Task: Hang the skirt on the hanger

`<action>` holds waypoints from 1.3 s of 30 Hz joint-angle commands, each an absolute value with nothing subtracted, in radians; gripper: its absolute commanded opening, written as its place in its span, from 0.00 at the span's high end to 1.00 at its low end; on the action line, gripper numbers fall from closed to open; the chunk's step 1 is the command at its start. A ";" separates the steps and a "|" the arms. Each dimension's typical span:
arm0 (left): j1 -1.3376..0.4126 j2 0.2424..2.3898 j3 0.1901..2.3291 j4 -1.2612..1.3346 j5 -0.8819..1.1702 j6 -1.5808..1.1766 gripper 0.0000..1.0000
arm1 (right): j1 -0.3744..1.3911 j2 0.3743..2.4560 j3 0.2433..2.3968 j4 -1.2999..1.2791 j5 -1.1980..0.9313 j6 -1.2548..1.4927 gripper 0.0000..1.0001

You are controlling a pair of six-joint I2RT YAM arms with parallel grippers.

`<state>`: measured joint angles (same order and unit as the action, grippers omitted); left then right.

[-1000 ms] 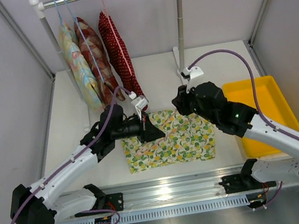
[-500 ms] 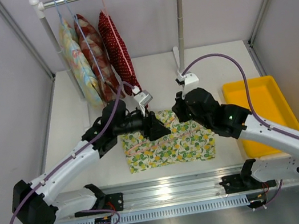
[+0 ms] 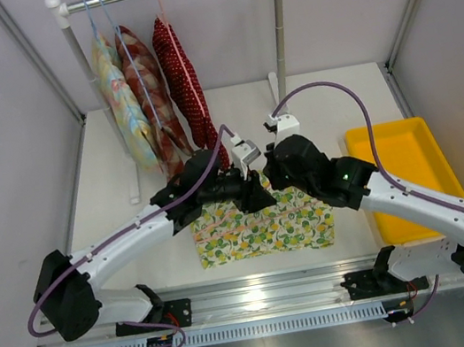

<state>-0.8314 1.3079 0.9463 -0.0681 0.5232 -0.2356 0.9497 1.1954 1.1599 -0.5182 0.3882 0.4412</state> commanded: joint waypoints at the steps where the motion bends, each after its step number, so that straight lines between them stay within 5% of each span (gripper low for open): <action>1: -0.842 1.321 1.005 -0.029 0.474 -0.192 0.66 | 0.956 1.198 1.204 -0.520 0.410 0.468 1.00; 7: -0.844 1.338 0.983 0.026 0.446 -0.192 0.96 | 0.957 1.203 1.192 -0.538 0.407 0.482 1.00; 11: -0.844 1.359 0.968 0.058 0.457 -0.198 1.00 | 0.957 1.213 1.190 -0.558 0.414 0.488 0.98; 13: -0.844 1.370 0.945 0.106 0.468 -0.195 1.00 | 0.956 1.212 1.190 -0.572 0.426 0.495 0.83; 14: -0.841 1.373 0.924 0.127 0.477 -0.198 1.00 | 0.957 1.210 1.190 -0.581 0.436 0.512 0.61; 16: -0.836 1.377 0.875 0.207 0.528 -0.225 1.00 | 0.957 1.191 1.195 -0.615 0.466 0.531 0.36; 20: -0.824 1.381 0.772 0.343 0.575 -0.291 1.00 | 0.956 1.114 1.193 -0.699 0.523 0.572 0.21; 33: -0.827 1.445 0.512 0.785 0.649 -0.436 1.00 | 0.865 0.835 1.025 -0.845 0.496 0.718 0.20; 39: -0.828 1.491 0.491 0.848 0.658 -0.431 1.00 | 0.870 0.839 0.936 -0.854 0.344 0.726 0.46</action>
